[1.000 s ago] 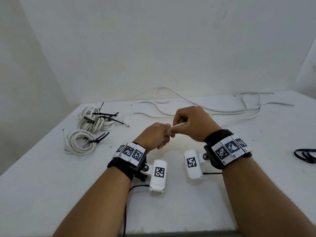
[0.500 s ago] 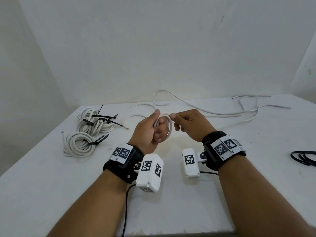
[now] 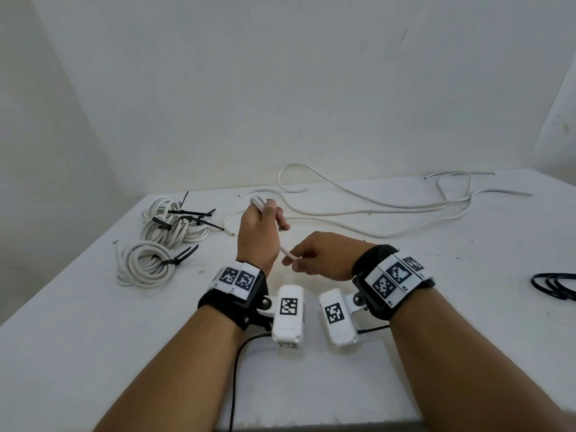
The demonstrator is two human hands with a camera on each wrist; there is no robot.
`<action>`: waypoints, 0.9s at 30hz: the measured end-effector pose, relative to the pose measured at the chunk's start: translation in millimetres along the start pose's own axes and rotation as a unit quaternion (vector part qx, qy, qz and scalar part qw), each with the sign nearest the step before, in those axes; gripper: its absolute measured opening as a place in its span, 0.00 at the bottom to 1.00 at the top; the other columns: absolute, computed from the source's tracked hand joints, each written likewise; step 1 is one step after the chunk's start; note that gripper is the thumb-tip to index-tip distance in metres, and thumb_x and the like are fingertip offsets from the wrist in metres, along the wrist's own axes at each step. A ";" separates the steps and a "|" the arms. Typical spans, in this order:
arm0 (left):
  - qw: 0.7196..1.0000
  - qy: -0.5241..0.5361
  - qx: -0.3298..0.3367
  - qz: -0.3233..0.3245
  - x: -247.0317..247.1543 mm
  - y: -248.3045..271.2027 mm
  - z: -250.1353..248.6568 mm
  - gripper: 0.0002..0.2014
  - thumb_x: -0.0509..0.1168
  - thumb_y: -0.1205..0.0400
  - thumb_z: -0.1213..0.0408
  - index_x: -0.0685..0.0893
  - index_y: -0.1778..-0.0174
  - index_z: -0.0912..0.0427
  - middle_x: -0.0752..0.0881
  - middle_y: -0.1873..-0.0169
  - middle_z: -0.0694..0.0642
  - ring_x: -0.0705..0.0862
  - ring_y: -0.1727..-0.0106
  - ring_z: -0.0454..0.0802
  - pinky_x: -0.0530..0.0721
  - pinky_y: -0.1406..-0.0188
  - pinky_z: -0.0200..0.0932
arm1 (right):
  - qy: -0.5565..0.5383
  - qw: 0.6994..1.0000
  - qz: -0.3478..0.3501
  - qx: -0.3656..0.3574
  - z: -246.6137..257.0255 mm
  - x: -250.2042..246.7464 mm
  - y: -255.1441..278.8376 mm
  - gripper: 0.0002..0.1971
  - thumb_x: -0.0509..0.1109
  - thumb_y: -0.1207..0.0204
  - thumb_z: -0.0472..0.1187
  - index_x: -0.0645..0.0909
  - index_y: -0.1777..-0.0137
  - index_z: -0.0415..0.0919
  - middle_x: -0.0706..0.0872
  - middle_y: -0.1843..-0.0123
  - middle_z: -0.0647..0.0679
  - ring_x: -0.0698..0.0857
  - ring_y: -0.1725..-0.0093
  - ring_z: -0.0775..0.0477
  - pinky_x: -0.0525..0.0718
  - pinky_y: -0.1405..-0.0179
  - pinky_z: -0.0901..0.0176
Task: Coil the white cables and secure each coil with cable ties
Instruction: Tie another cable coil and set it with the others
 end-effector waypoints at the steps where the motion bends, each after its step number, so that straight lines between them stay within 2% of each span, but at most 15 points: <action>1: 0.997 -0.080 0.014 0.010 1.1 1.4 -1.2 0.15 0.56 0.13 0.60 0.78 0.63 0.62 0.81 0.74 0.48 0.81 0.69 0.45 0.82 0.56 0.44 | 0.009 1.000 0.002 -0.009 2.7 1.3 0.3 0.14 0.65 0.16 0.48 0.87 0.36 0.49 0.88 0.55 0.52 0.84 0.55 0.52 0.80 0.49 0.57; 3: 0.973 -0.216 0.032 0.073 11.3 4.6 -2.1 0.15 0.55 0.13 0.60 0.76 0.60 0.66 0.80 0.71 0.52 0.79 0.69 0.46 0.76 0.64 0.40 | 0.023 0.999 -0.014 -0.028 6.0 0.0 2.2 0.12 0.67 0.17 0.49 0.89 0.43 0.45 0.89 0.57 0.46 0.82 0.61 0.51 0.81 0.54 0.53; 5: 0.925 -0.338 0.031 0.170 24.7 8.4 2.7 0.14 0.54 0.13 0.61 0.74 0.62 0.64 0.79 0.70 0.53 0.76 0.69 0.47 0.70 0.69 0.42 | 0.004 0.997 -0.064 -0.043 5.4 -9.3 5.4 0.08 0.73 0.22 0.47 0.89 0.58 0.46 0.84 0.69 0.50 0.76 0.71 0.55 0.75 0.67 0.61; 7: 0.882 -0.392 0.002 0.261 34.9 17.6 8.2 0.14 0.52 0.15 0.65 0.74 0.67 0.61 0.80 0.73 0.54 0.78 0.71 0.50 0.71 0.70 0.41 | -0.040 0.990 -0.123 -0.050 1.7 -22.3 9.1 0.08 0.79 0.30 0.45 0.87 0.69 0.47 0.77 0.76 0.55 0.71 0.75 0.57 0.71 0.71 0.65; 8: 0.873 -0.388 -0.016 0.294 38.2 21.6 10.3 0.14 0.53 0.18 0.68 0.74 0.70 0.61 0.81 0.75 0.55 0.77 0.73 0.51 0.72 0.71 0.41 | -0.061 0.986 -0.148 -0.051 -1.0 -28.3 10.6 0.08 0.81 0.34 0.44 0.87 0.70 0.45 0.77 0.77 0.55 0.72 0.75 0.58 0.71 0.72 0.64; 9: 0.876 -0.364 -0.041 0.312 39.8 24.9 11.8 0.14 0.54 0.20 0.70 0.75 0.73 0.62 0.79 0.78 0.56 0.75 0.76 0.52 0.70 0.73 0.40 | -0.081 0.980 -0.173 -0.050 -3.7 -34.1 12.4 0.08 0.83 0.36 0.44 0.87 0.70 0.44 0.79 0.77 0.54 0.73 0.75 0.58 0.72 0.72 0.64; 12: 0.927 -0.183 -0.130 0.300 39.4 32.0 12.4 0.15 0.54 0.20 0.69 0.72 0.75 0.60 0.69 0.83 0.54 0.63 0.79 0.50 0.60 0.79 0.39 | -0.136 0.958 -0.246 -0.061 -10.9 -52.7 18.5 0.13 0.87 0.41 0.47 0.86 0.69 0.43 0.87 0.72 0.48 0.77 0.74 0.55 0.75 0.72 0.58; 15: 0.943 -0.036 -0.159 0.290 36.3 30.5 9.1 0.18 0.51 0.15 0.64 0.73 0.72 0.59 0.62 0.84 0.51 0.58 0.82 0.46 0.55 0.82 0.35 | -0.178 0.933 -0.302 -0.078 -20.9 -67.4 25.6 0.08 0.84 0.35 0.48 0.89 0.65 0.47 0.89 0.68 0.51 0.84 0.67 0.43 0.81 0.65 0.51; 17: 0.938 0.048 -0.168 0.298 35.2 30.0 4.6 0.19 0.50 0.12 0.60 0.73 0.69 0.59 0.61 0.85 0.48 0.58 0.84 0.44 0.56 0.85 0.34 | -0.204 0.920 -0.325 -0.083 -27.1 -72.9 29.4 0.05 0.82 0.31 0.47 0.90 0.63 0.49 0.90 0.67 0.52 0.84 0.64 0.37 0.82 0.63 0.47; 19: 0.933 0.103 -0.154 0.308 36.2 29.1 -0.4 0.17 0.53 0.12 0.59 0.71 0.68 0.59 0.61 0.85 0.46 0.59 0.85 0.41 0.57 0.85 0.32 | -0.232 0.906 -0.340 -0.095 -29.0 -74.0 29.5 0.03 0.81 0.29 0.46 0.91 0.62 0.50 0.90 0.67 0.52 0.84 0.64 0.36 0.83 0.61 0.47; 22: 0.922 0.189 -0.139 0.309 38.7 29.6 -8.9 0.15 0.56 0.15 0.59 0.70 0.68 0.58 0.61 0.85 0.45 0.59 0.85 0.39 0.59 0.88 0.32 | -0.263 0.893 -0.352 -0.098 -28.7 -71.5 25.7 0.03 0.77 0.25 0.47 0.92 0.58 0.51 0.87 0.70 0.56 0.74 0.73 0.51 0.73 0.72 0.60; 25: 0.913 0.271 -0.154 0.264 37.6 26.5 -13.4 0.14 0.57 0.17 0.57 0.69 0.67 0.59 0.62 0.85 0.46 0.61 0.85 0.41 0.62 0.88 0.33 | -0.260 0.898 -0.345 -0.082 -27.6 -64.4 19.1 0.10 0.72 0.19 0.48 0.91 0.59 0.48 0.83 0.74 0.54 0.71 0.76 0.51 0.69 0.75 0.62; 27: 0.897 0.343 -0.154 0.234 37.8 23.6 -16.4 0.13 0.55 0.16 0.58 0.71 0.65 0.60 0.66 0.83 0.47 0.65 0.83 0.42 0.67 0.83 0.34 | -0.220 0.920 -0.318 -0.063 -23.7 -54.8 11.5 0.12 0.68 0.16 0.45 0.90 0.57 0.45 0.81 0.74 0.54 0.73 0.78 0.54 0.72 0.76 0.63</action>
Point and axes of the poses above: each hand's wrist, its own y-axis away from the middle knuckle, its own x-axis out of the palm, z = x × y, the point moved 8 cm from there along -y, towards the middle knuckle
